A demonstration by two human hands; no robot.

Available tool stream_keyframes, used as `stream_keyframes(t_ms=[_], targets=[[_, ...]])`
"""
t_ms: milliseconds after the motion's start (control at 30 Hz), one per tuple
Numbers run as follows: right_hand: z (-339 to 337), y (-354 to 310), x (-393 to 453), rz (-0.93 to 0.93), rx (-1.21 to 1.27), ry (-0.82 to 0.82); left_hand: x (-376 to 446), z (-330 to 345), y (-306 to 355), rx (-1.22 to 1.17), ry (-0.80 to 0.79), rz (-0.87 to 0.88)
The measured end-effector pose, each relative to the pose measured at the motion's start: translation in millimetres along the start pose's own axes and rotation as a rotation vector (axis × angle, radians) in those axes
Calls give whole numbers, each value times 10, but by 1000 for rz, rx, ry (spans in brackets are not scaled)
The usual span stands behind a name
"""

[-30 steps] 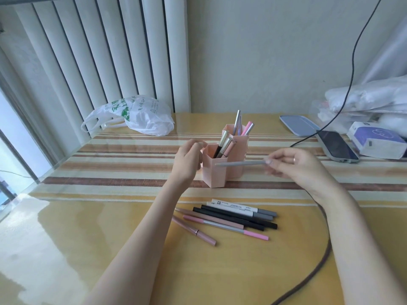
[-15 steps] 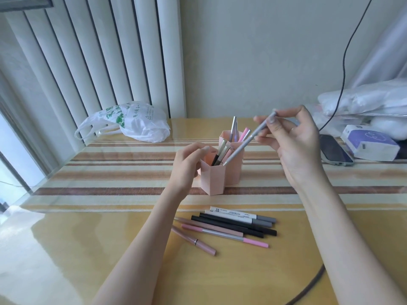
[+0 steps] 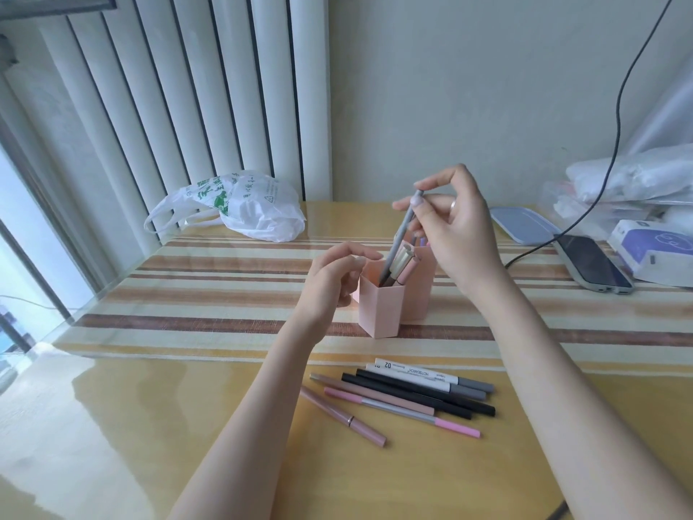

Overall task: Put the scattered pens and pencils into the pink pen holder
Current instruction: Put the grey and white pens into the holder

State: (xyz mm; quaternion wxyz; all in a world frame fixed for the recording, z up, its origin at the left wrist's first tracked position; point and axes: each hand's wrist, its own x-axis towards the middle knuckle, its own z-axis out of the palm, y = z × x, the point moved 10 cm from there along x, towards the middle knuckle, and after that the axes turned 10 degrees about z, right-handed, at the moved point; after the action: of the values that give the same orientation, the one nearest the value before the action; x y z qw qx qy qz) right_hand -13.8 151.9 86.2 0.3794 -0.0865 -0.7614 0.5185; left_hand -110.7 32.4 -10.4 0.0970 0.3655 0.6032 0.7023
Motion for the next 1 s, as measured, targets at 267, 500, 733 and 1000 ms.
stream_keyframes(t_ms=[267,500,733,1000], targets=[[193,172,-189,-108,-312,16,-22,15,6,43,47,-6],[179,138,-344,-189,-437,67,-13,8,15,101,48,25],[-167,-136,-608,-349,-367,141,9,-9,12,164,52,49],[57,999,-962,428,-749,-745,-41,-74,320,127,115,173]])
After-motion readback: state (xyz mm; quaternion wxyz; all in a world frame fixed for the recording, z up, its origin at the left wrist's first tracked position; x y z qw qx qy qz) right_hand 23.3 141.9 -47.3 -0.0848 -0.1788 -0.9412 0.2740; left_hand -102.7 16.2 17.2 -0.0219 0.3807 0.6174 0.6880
